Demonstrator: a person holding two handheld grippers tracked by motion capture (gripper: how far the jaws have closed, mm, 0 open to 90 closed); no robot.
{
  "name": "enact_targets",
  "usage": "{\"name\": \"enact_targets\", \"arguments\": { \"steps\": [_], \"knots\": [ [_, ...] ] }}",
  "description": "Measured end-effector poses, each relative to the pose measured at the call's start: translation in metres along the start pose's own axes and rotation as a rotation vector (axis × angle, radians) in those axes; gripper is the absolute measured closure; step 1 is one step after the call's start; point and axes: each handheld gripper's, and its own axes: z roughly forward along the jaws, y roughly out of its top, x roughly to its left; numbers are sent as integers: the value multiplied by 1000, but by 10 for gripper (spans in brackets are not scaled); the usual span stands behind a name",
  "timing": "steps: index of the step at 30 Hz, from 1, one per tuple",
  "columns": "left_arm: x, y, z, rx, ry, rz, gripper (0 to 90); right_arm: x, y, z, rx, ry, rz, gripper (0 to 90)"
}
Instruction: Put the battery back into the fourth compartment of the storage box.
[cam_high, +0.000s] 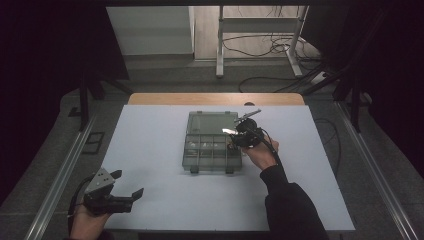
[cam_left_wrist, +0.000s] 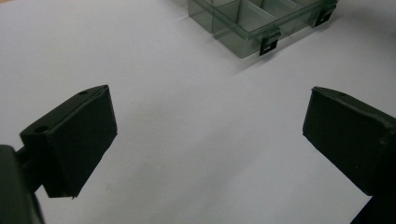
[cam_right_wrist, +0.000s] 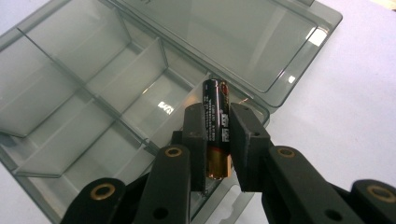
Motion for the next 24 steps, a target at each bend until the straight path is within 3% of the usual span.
{"name": "enact_targets", "arguments": {
  "steps": [16,24],
  "knots": [
    [0,0,0,1,-2,5,37,5,-2,22,59,-28,-22,751],
    [-1,0,0,1,-2,8,39,6,-2,12,16,-17,-13,675]
  ]
}}
